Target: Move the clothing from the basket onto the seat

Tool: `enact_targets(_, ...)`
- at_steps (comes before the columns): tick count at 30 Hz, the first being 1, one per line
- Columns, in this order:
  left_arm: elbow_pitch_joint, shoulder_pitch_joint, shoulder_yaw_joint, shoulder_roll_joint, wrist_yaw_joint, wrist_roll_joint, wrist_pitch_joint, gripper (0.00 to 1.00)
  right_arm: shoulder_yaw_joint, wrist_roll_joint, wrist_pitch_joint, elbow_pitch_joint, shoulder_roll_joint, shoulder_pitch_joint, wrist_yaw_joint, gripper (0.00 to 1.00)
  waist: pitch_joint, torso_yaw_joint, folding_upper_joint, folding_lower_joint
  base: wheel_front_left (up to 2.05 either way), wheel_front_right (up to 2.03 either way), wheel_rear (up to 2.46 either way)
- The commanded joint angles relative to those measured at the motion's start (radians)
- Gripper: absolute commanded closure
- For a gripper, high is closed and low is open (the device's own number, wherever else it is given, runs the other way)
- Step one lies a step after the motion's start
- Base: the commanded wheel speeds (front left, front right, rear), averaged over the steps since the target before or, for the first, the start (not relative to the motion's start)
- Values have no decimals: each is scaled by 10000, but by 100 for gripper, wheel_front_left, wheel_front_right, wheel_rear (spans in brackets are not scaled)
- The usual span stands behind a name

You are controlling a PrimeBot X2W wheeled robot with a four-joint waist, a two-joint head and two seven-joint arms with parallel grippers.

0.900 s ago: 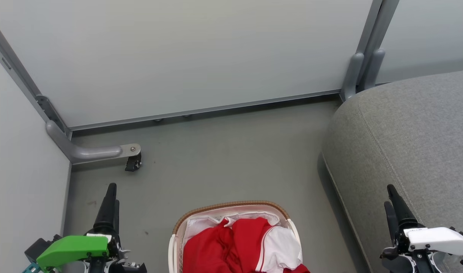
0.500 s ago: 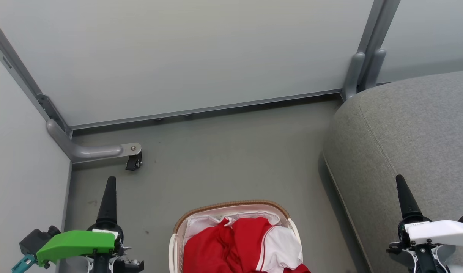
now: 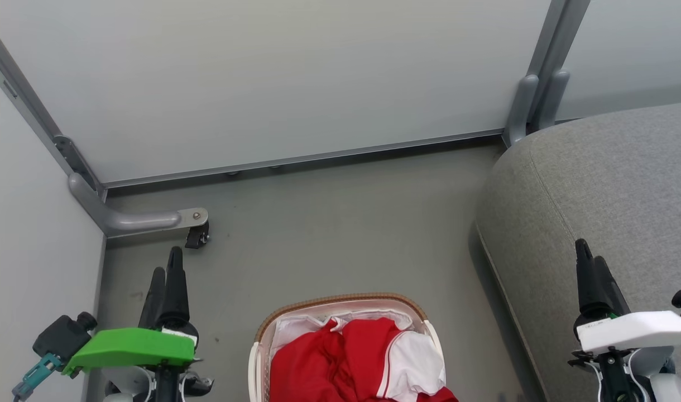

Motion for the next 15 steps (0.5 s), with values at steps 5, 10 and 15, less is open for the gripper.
enact_targets(5, -250, -183, -227, 66, 148, 1079, -216, 0, 58, -1203, -240, -334, -91, 99, 3, 0, 17, 5, 0, 0, 0, 0, 0)
enact_targets(10, -193, -91, -442, 70, 173, 2104, -369, 0, 89, -1971, -392, -342, -100, 161, 3, 0, 26, 11, 0, 0, 0, 0, 0)
enact_targets(15, -108, 11, -522, 76, 253, 2829, -511, 0, 172, -2701, -530, -280, -107, 232, 4, 0, 35, 17, 0, 0, 0, 0, 0)
